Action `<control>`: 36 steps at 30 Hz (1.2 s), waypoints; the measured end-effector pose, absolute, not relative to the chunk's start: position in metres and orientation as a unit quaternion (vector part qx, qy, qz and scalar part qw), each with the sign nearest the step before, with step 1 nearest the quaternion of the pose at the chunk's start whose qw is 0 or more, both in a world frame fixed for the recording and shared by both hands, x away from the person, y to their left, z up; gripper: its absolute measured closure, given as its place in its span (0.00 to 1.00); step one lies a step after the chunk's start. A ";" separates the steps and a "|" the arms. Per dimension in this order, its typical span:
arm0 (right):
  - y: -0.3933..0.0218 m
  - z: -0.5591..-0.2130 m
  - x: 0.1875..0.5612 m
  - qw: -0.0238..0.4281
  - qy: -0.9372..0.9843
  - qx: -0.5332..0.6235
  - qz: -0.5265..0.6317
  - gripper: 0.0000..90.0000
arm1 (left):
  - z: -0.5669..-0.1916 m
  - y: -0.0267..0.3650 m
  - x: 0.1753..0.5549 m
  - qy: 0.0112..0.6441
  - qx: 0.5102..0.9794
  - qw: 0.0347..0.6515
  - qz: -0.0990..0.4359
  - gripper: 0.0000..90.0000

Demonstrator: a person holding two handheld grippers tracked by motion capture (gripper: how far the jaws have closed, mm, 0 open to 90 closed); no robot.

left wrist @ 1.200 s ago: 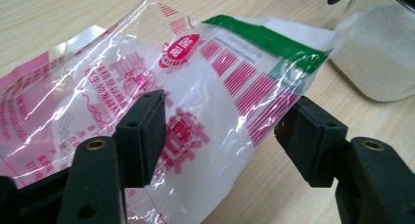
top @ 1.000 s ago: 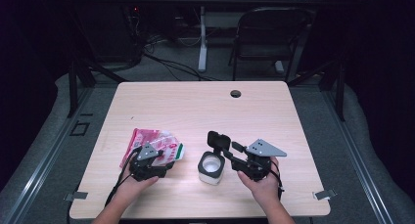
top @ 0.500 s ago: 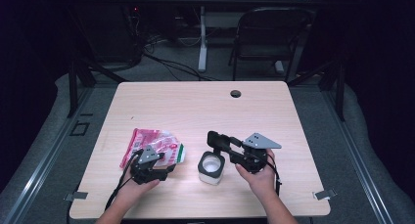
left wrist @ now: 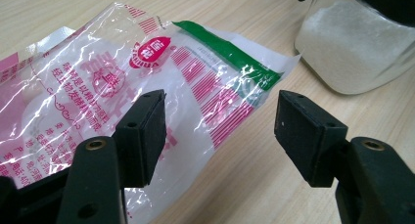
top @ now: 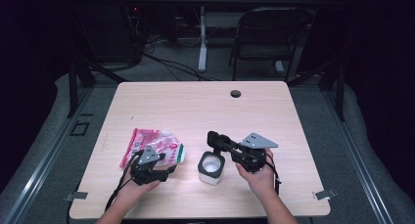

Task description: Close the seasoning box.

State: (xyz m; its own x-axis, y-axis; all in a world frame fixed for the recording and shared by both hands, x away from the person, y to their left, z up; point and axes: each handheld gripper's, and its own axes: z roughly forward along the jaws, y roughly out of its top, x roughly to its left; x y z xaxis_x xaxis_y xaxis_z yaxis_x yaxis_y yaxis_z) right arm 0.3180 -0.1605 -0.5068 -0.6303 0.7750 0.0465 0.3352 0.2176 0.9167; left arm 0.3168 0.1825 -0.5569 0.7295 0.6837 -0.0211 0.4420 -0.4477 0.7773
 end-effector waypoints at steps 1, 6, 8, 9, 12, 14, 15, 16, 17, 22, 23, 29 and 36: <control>-0.160 -0.507 0.318 0.219 0.749 0.369 0.504 0.89 | -0.556 0.183 0.317 0.332 0.839 0.405 0.150 0.41; -0.160 -0.506 0.317 0.223 0.753 0.362 0.502 0.89 | -0.556 0.181 0.316 0.331 0.840 0.404 0.148 0.41; -0.160 -0.506 0.316 0.226 0.754 0.359 0.501 0.89 | -0.556 0.180 0.316 0.330 0.841 0.403 0.147 0.41; -0.160 -0.506 0.316 0.227 0.755 0.358 0.501 0.89 | -0.556 0.180 0.315 0.329 0.841 0.402 0.148 0.41; -0.159 -0.506 0.314 0.234 0.757 0.354 0.497 0.90 | -0.557 0.179 0.315 0.329 0.842 0.403 0.146 0.41; -0.159 -0.506 0.313 0.240 0.759 0.351 0.494 0.90 | -0.557 0.178 0.314 0.328 0.842 0.403 0.146 0.41; -0.158 -0.506 0.312 0.244 0.761 0.348 0.491 0.90 | -0.557 0.177 0.314 0.326 0.843 0.402 0.147 0.41; -0.157 -0.506 0.312 0.246 0.759 0.347 0.493 0.90 | -0.557 0.177 0.314 0.324 0.844 0.402 0.147 0.41; -0.157 -0.506 0.311 0.249 0.761 0.344 0.490 0.90 | -0.557 0.176 0.314 0.324 0.844 0.402 0.146 0.41; -0.154 -0.505 0.306 0.262 0.764 0.336 0.484 0.90 | -0.557 0.173 0.313 0.319 0.846 0.403 0.145 0.41; -0.153 -0.506 0.305 0.265 0.764 0.334 0.484 0.90 | -0.557 0.172 0.313 0.319 0.845 0.405 0.144 0.41; -0.150 -0.506 0.300 0.276 0.767 0.326 0.479 0.90 | -0.554 0.170 0.313 0.315 0.844 0.409 0.144 0.41; -0.150 -0.506 0.296 0.272 0.767 0.322 0.483 0.88 | -0.554 0.169 0.314 0.313 0.845 0.409 0.143 0.41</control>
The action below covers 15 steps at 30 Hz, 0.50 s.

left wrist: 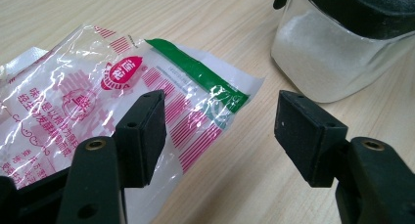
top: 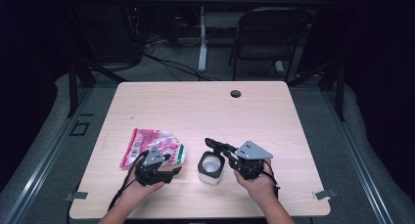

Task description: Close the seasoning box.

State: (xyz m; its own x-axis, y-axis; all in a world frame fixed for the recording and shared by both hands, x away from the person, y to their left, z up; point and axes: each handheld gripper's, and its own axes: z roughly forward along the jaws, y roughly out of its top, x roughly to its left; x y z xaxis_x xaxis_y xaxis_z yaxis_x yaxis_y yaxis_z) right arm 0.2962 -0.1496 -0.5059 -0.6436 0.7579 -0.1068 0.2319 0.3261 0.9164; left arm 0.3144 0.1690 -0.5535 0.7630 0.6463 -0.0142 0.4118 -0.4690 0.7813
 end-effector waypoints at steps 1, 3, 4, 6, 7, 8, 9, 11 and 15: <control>-0.149 -0.506 0.295 0.272 0.768 0.322 0.482 0.88 | -0.553 0.169 0.314 0.312 0.845 0.410 0.143 0.41; -0.149 -0.506 0.294 0.273 0.769 0.321 0.481 0.88 | -0.552 0.169 0.314 0.312 0.844 0.412 0.143 0.41; -0.149 -0.506 0.293 0.271 0.770 0.318 0.482 0.87 | -0.552 0.169 0.314 0.312 0.843 0.413 0.143 0.41; -0.148 -0.506 0.292 0.270 0.772 0.316 0.481 0.86 | -0.552 0.169 0.314 0.313 0.843 0.414 0.144 0.41; -0.148 -0.506 0.291 0.270 0.772 0.316 0.481 0.86 | -0.552 0.169 0.315 0.313 0.843 0.414 0.142 0.41; -0.148 -0.506 0.291 0.269 0.772 0.315 0.482 0.86 | -0.552 0.169 0.315 0.313 0.842 0.415 0.142 0.41; -0.148 -0.506 0.290 0.268 0.773 0.314 0.481 0.85 | -0.551 0.169 0.315 0.313 0.842 0.415 0.143 0.41; -0.148 -0.506 0.290 0.266 0.774 0.314 0.481 0.85 | -0.551 0.169 0.315 0.312 0.843 0.414 0.144 0.41; -0.147 -0.507 0.288 0.262 0.776 0.311 0.482 0.83 | -0.551 0.168 0.316 0.311 0.844 0.414 0.142 0.41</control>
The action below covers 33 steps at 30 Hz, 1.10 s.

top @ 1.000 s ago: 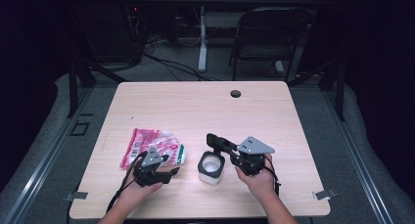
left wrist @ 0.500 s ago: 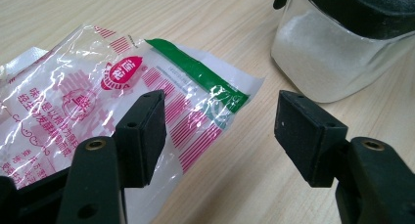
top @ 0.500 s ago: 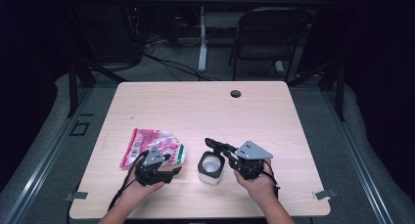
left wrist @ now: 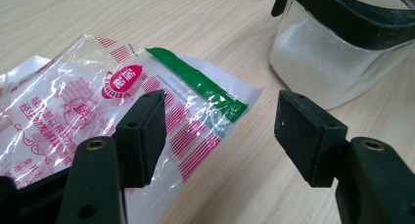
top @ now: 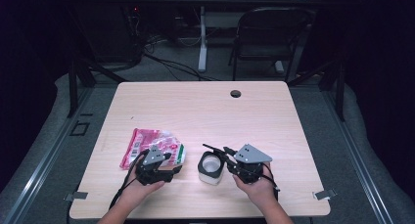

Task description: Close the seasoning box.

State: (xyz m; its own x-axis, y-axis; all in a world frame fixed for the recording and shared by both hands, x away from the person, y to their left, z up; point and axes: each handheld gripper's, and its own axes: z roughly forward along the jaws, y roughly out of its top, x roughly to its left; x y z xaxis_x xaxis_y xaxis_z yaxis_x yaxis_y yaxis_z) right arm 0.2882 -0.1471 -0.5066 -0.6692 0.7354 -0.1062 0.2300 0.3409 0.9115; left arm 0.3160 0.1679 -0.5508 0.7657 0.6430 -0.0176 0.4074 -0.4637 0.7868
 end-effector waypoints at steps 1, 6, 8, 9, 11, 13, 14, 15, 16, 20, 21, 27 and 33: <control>-0.147 -0.507 0.288 0.261 0.776 0.311 0.482 0.83 | -0.551 0.168 0.316 0.311 0.844 0.414 0.143 0.41; -0.146 -0.507 0.286 0.255 0.778 0.311 0.483 0.80 | -0.550 0.166 0.317 0.310 0.843 0.416 0.142 0.41; -0.145 -0.507 0.285 0.254 0.779 0.310 0.482 0.79 | -0.550 0.166 0.317 0.309 0.843 0.417 0.143 0.41; -0.145 -0.507 0.284 0.254 0.779 0.310 0.483 0.78 | -0.550 0.166 0.317 0.309 0.843 0.417 0.143 0.41; -0.145 -0.507 0.284 0.253 0.779 0.309 0.484 0.78 | -0.550 0.166 0.318 0.309 0.843 0.416 0.142 0.41; -0.145 -0.508 0.283 0.251 0.780 0.308 0.484 0.77 | -0.550 0.166 0.318 0.309 0.843 0.416 0.142 0.41; -0.145 -0.508 0.283 0.250 0.780 0.308 0.484 0.76 | -0.550 0.166 0.318 0.310 0.843 0.417 0.142 0.41; -0.145 -0.508 0.283 0.248 0.781 0.308 0.484 0.75 | -0.550 0.166 0.318 0.310 0.843 0.417 0.142 0.41; -0.145 -0.508 0.283 0.248 0.781 0.307 0.484 0.75 | -0.550 0.166 0.318 0.311 0.843 0.416 0.141 0.41; -0.143 -0.509 0.283 0.243 0.780 0.306 0.488 0.72 | -0.550 0.166 0.318 0.310 0.844 0.414 0.142 0.41; -0.143 -0.509 0.282 0.242 0.783 0.304 0.486 0.71 | -0.550 0.166 0.318 0.310 0.844 0.415 0.142 0.41; -0.142 -0.510 0.281 0.244 0.783 0.300 0.487 0.70 | -0.550 0.166 0.318 0.311 0.843 0.415 0.143 0.41; -0.140 -0.511 0.280 0.244 0.788 0.292 0.484 0.67 | -0.550 0.166 0.318 0.311 0.843 0.415 0.142 0.41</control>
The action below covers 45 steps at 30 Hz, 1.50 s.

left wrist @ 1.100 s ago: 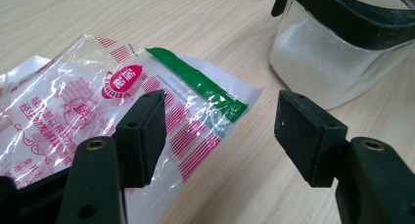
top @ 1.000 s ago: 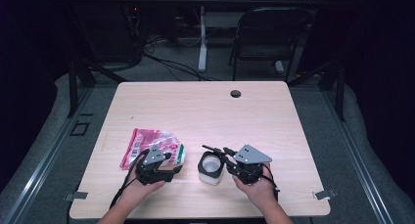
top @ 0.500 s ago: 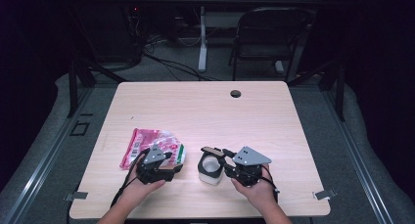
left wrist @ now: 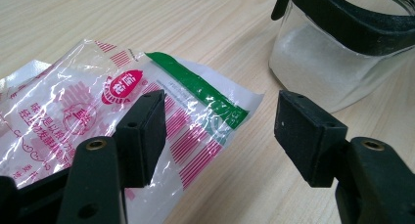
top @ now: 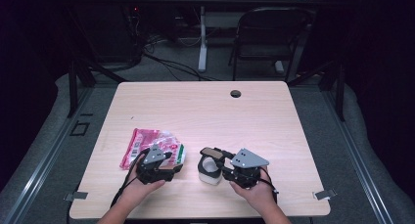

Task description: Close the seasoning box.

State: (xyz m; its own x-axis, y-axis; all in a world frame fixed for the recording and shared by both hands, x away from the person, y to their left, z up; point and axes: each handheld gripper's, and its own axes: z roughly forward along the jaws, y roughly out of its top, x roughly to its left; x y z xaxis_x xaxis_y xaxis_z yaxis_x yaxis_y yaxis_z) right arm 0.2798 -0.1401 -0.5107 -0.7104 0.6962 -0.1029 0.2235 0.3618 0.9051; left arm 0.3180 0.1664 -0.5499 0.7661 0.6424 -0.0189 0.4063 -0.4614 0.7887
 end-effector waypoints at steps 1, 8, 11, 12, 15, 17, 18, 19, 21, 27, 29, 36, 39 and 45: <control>-0.140 -0.511 0.280 0.244 0.789 0.291 0.483 0.67 | -0.550 0.166 0.318 0.311 0.843 0.416 0.142 0.41; -0.138 -0.512 0.279 0.242 0.793 0.286 0.481 0.64 | -0.550 0.166 0.318 0.311 0.843 0.415 0.142 0.41; -0.137 -0.512 0.278 0.244 0.793 0.285 0.480 0.63 | -0.550 0.166 0.318 0.311 0.843 0.415 0.142 0.41; -0.137 -0.512 0.278 0.244 0.793 0.285 0.480 0.63 | -0.550 0.167 0.318 0.311 0.843 0.414 0.143 0.41; -0.137 -0.513 0.278 0.241 0.795 0.283 0.480 0.61 | -0.550 0.166 0.318 0.312 0.843 0.415 0.143 0.41; -0.136 -0.513 0.277 0.242 0.797 0.280 0.477 0.60 | -0.550 0.167 0.318 0.310 0.843 0.414 0.144 0.41; -0.136 -0.513 0.277 0.242 0.797 0.279 0.479 0.60 | -0.550 0.167 0.318 0.311 0.844 0.414 0.144 0.41; -0.135 -0.513 0.277 0.242 0.798 0.278 0.477 0.60 | -0.550 0.167 0.318 0.311 0.844 0.413 0.144 0.41; -0.135 -0.513 0.276 0.242 0.798 0.278 0.477 0.59 | -0.550 0.167 0.318 0.310 0.844 0.412 0.145 0.41; -0.134 -0.513 0.275 0.241 0.799 0.274 0.479 0.59 | -0.550 0.167 0.318 0.314 0.841 0.416 0.144 0.41; -0.134 -0.513 0.275 0.242 0.800 0.273 0.477 0.58 | -0.550 0.167 0.318 0.314 0.842 0.415 0.144 0.41; -0.132 -0.514 0.273 0.242 0.803 0.269 0.474 0.57 | -0.550 0.168 0.318 0.314 0.841 0.415 0.145 0.41; -0.131 -0.515 0.273 0.243 0.803 0.266 0.475 0.57 | -0.550 0.167 0.318 0.314 0.842 0.415 0.145 0.41; -0.130 -0.515 0.272 0.245 0.805 0.262 0.472 0.56 | -0.550 0.167 0.318 0.314 0.842 0.415 0.144 0.41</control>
State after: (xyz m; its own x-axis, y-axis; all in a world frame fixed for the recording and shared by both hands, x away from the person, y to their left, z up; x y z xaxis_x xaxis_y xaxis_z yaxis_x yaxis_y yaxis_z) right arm 0.2721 -0.1299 -0.5151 -0.7429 0.6532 -0.1464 0.1912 0.4166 0.8888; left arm 0.3183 0.1673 -0.5500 0.7615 0.6479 -0.0181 0.4084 -0.4578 0.7897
